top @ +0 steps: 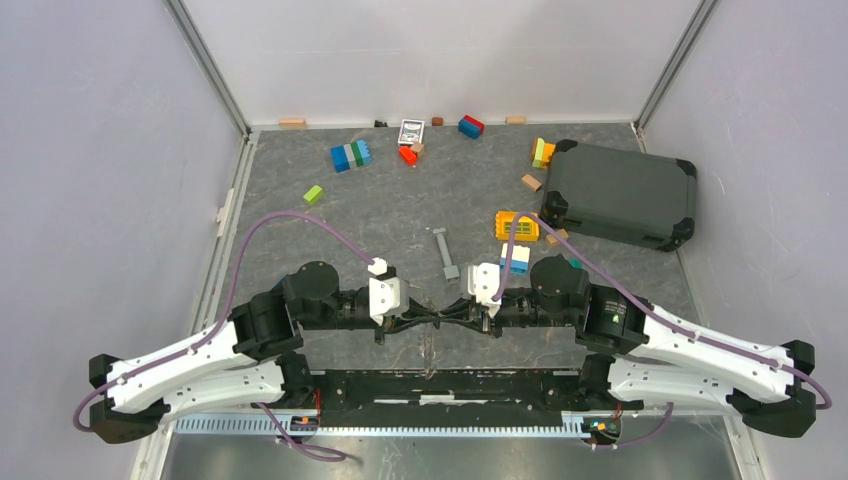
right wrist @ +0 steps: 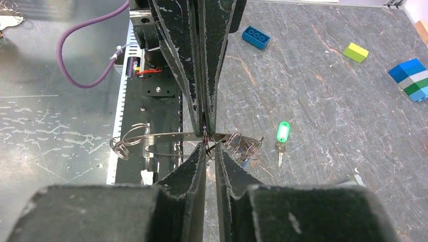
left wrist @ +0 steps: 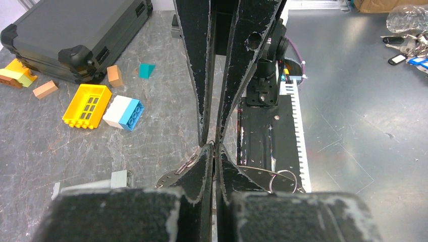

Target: Remove the keys from the keyring

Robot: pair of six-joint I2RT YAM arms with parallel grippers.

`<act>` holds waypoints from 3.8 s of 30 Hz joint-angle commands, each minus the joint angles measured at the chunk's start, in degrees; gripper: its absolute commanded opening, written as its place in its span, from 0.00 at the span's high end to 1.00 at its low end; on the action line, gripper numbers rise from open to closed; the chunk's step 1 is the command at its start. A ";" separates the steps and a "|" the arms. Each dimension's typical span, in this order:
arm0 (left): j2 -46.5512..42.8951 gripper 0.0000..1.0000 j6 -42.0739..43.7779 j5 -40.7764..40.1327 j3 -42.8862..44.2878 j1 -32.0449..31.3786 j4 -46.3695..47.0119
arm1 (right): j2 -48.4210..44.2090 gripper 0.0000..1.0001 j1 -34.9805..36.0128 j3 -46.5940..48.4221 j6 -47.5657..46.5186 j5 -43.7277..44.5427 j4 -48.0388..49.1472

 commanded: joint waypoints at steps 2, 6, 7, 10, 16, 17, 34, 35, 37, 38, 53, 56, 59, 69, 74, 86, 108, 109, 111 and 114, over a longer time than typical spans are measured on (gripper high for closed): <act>-0.78 0.98 -1.08 0.00 0.70 -0.05 4.37 | -0.10 0.82 0.12 -0.05 0.11 0.08 2.14; -0.98 0.98 -1.00 -0.18 0.74 -0.04 4.32 | 0.01 0.81 0.10 -0.22 0.06 0.09 2.03; -1.07 0.98 -0.89 -0.18 0.77 -0.06 4.28 | 0.08 0.81 0.11 -0.23 -0.03 0.08 2.03; -1.09 0.98 -0.87 -0.31 0.79 -0.04 4.21 | 0.13 0.85 0.11 -0.32 -0.07 0.17 1.99; -1.51 0.98 -0.81 -0.61 0.61 -0.12 4.19 | 0.07 0.93 0.15 -0.74 -0.12 0.79 1.75; -1.65 0.98 -0.77 -0.62 0.55 -0.08 4.19 | 0.04 0.95 0.11 -0.84 -0.12 0.74 1.71; -3.15 0.98 -1.75 -0.72 -1.05 -0.04 6.58 | 0.99 1.00 0.11 -1.81 0.24 0.18 2.78; -3.11 0.98 -1.80 -0.63 -1.13 -0.11 6.76 | 1.08 1.00 0.13 -1.81 0.28 0.08 2.98; -2.96 0.98 -1.93 -0.45 -1.24 -0.09 7.08 | 1.32 1.00 0.11 -1.81 0.45 -0.03 3.37; -2.81 0.98 -1.97 -0.31 -1.23 -0.09 7.16 | 1.44 1.00 0.12 -1.83 0.50 -0.12 3.59; -2.95 0.98 -2.10 -0.27 -1.49 -0.05 7.53 | -2.29 0.76 0.10 -3.26 -0.73 0.80 4.55; -2.95 0.98 -2.11 -0.18 -1.49 -0.04 7.74 | -3.15 0.74 0.15 -3.63 -0.73 0.54 5.22; -2.76 0.98 -2.13 -0.03 -1.48 -0.04 8.06 | -3.17 0.74 0.11 -3.57 -0.73 0.54 5.63; -2.73 0.98 -2.43 0.26 -1.56 -0.04 8.31 | -2.48 0.76 0.11 -3.74 -0.64 0.50 7.57; -2.62 0.98 -2.58 0.37 -1.67 -0.09 8.50 | -1.94 0.76 0.11 -3.74 -0.56 0.29 7.97; -3.03 0.98 -2.47 0.11 -2.01 -0.04 8.76 | -0.72 0.88 0.11 -3.83 -0.51 -0.04 7.88; -4.26 0.98 -2.83 0.26 -2.38 -0.08 9.37 | -1.30 0.84 0.11 -4.53 -0.71 1.00 6.91; -4.28 0.98 -2.92 0.33 -2.45 -0.06 9.46 | -1.62 0.82 0.11 -4.62 -0.73 1.05 7.02; -4.32 0.98 -3.17 0.57 -2.70 -0.06 9.84 | -2.24 0.81 0.11 -4.71 -0.81 1.09 7.30; -4.52 0.98 -3.57 1.26 -3.23 -0.11 10.75 | -3.45 0.78 0.07 -5.29 -0.91 0.98 8.19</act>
